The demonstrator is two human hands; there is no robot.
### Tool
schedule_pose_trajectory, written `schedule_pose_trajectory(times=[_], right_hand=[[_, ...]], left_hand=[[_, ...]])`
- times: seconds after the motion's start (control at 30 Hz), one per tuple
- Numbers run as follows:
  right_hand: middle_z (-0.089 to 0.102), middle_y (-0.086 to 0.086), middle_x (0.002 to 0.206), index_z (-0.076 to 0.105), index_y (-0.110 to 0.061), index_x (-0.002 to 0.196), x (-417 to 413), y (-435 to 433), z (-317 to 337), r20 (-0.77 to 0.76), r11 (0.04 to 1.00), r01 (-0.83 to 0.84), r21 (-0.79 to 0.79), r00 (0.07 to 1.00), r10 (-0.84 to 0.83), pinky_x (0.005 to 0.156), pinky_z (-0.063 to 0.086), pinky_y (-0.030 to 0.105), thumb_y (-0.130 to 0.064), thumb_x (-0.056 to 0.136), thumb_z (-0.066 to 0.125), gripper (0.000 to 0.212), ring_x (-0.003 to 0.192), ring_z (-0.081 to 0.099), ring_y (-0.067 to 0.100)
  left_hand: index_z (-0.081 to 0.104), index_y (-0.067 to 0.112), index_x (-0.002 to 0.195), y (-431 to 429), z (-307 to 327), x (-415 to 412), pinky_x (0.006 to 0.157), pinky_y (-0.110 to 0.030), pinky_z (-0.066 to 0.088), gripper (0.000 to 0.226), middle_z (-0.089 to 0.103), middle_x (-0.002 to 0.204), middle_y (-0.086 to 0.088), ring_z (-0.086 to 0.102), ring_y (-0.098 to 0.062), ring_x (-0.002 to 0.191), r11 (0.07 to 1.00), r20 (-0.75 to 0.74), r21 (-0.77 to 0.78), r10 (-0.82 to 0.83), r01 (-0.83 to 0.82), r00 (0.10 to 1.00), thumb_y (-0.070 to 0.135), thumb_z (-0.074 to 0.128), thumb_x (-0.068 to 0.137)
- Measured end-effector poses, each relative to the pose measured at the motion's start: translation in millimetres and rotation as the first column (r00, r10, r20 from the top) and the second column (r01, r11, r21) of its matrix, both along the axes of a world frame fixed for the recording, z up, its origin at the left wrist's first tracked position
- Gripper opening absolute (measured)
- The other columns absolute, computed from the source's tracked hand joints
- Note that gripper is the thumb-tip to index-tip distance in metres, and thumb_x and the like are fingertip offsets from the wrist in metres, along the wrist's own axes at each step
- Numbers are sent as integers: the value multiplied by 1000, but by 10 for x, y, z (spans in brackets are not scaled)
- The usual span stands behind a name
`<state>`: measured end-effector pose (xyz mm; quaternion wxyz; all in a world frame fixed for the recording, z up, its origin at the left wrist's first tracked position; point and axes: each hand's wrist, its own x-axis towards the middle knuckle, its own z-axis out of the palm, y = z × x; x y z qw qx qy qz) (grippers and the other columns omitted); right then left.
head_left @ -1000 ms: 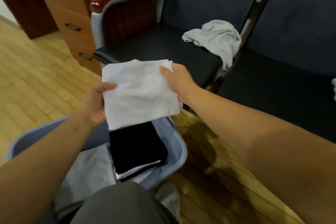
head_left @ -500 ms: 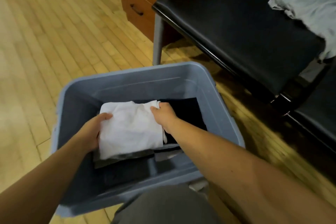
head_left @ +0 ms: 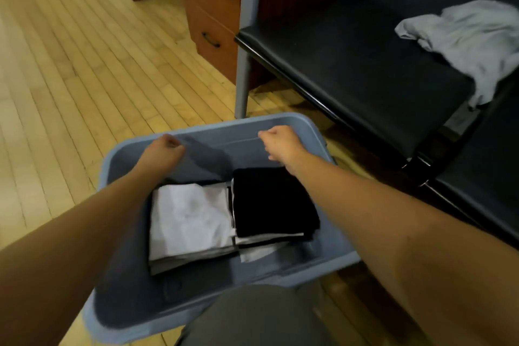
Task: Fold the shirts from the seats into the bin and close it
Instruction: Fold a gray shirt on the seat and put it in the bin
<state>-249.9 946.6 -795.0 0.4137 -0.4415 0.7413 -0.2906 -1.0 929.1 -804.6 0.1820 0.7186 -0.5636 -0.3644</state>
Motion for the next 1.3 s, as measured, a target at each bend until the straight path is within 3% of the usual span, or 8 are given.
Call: schedule_pose_trajectory(times=[0.2,0.37,0.7,0.9,0.97,1.07,1.2,1.3], right_hand=[[58,8,82,65,-9,98,-722,-152,983,80,986,105,-128,992,-95,59,57,29,-18,95,57,12,77,60,16],[67,12,90,66,-3,90,-1487,-29,1381,-257,975,31,-220,962,-89,84,56,41,-23,94,59,21,90,66,27],[30,17,145,43,-4,134,-3550,191,1334,-611,900,317,-299,661,-436,92,47,40,-22,92,59,49,115,51,40],[24,13,158,19,-19,156,-4215,-101,1096,-533,939,270,-212,774,-343,111,35,39,-45,90,65,85,140,35,35],[36,13,151,33,-21,152,-4296,-181,978,-574,955,247,-165,763,-297,111,33,38,-45,92,62,71,139,36,35],[59,7,108,62,-16,104,-4318,-253,888,-529,931,221,-291,774,-348,81,42,31,-28,95,61,15,111,58,32],[64,-1,87,67,-19,83,-4072,-207,900,-439,944,117,-307,863,-250,81,49,35,-29,92,64,14,90,60,20],[53,-5,70,55,-18,71,-3798,-32,1091,-259,923,29,-385,956,-138,68,42,24,-19,94,64,24,72,51,11]], left_hand=[[63,14,89,-320,1118,-1021,77,-31,52,12,71,98,-8,68,-17,82,981,-266,-97,-189,169,945,14,55,99],[64,12,98,-375,1616,-2029,67,-21,52,9,68,94,-5,66,-15,85,953,-311,-175,-292,248,905,12,56,99],[64,14,108,-408,1437,-3855,83,-32,46,17,64,108,-6,60,-23,101,781,56,-290,-564,554,824,20,53,96],[52,14,127,-456,1058,-4512,106,-40,36,34,47,133,-8,45,-27,123,675,239,-334,-614,658,752,30,56,96],[54,15,125,-458,933,-4576,108,-40,31,33,48,132,-6,44,-26,125,658,292,-407,-563,633,773,32,54,96],[56,18,122,-492,852,-4630,108,-38,30,30,51,130,-2,44,-23,125,659,285,-460,-526,596,802,35,52,97],[58,24,104,-481,883,-4616,102,-39,37,27,56,113,5,51,-21,116,742,110,-448,-508,499,854,46,45,101],[55,23,111,-468,954,-4574,87,-37,42,38,63,105,3,57,-20,105,871,-232,-367,-425,326,875,57,44,99]])
